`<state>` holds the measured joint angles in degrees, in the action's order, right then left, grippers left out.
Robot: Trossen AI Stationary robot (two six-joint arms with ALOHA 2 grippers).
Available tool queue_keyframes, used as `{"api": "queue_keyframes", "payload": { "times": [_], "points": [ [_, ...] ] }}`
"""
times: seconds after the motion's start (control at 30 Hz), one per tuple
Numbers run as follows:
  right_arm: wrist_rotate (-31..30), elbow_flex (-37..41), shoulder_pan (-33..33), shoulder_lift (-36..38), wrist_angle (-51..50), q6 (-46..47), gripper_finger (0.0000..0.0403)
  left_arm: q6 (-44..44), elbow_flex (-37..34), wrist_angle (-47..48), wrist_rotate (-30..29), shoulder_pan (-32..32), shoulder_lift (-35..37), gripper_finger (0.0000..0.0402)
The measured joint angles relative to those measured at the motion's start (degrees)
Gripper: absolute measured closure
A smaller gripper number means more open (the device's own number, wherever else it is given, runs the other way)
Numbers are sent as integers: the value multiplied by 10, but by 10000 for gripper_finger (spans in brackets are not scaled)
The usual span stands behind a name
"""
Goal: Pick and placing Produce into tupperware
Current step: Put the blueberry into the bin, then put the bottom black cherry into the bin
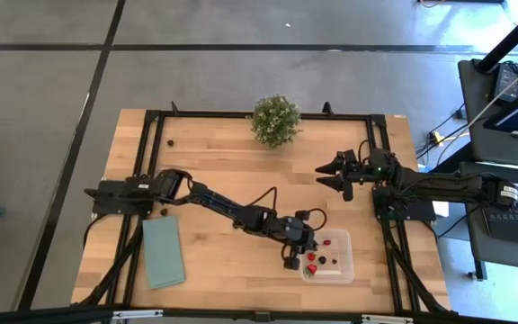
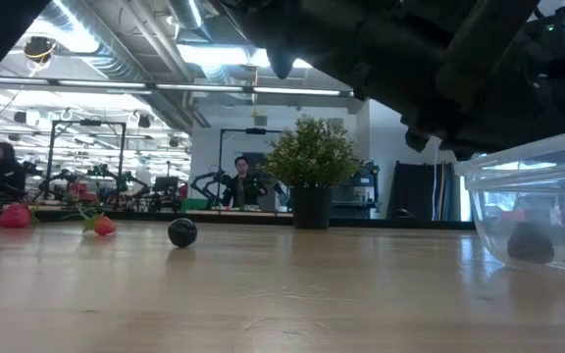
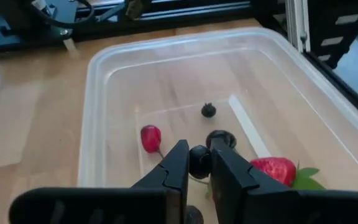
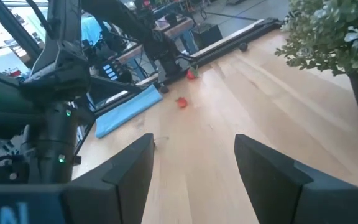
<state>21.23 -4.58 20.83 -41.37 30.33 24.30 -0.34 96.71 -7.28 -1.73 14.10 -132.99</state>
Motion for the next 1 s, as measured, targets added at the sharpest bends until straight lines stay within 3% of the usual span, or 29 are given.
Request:
{"api": "queue_keyframes", "payload": {
  "times": [0.17, 0.4, 0.77, 1.0],
  "points": [
    [0, 0, -6, 0, 0, -6, 176, -22, 0, 10, 0, -1, 0, 363],
    [0, 0, -8, 0, 1, -6, 176, -26, 0, 7, 0, 0, 0, 323],
    [0, 0, -8, 0, 1, -6, 176, -26, 0, -13, -1, -1, 1, 300],
    [0, 0, -8, 0, 0, -5, 176, -11, 0, 43, -30, -11, 62, 287]
  ]
}}
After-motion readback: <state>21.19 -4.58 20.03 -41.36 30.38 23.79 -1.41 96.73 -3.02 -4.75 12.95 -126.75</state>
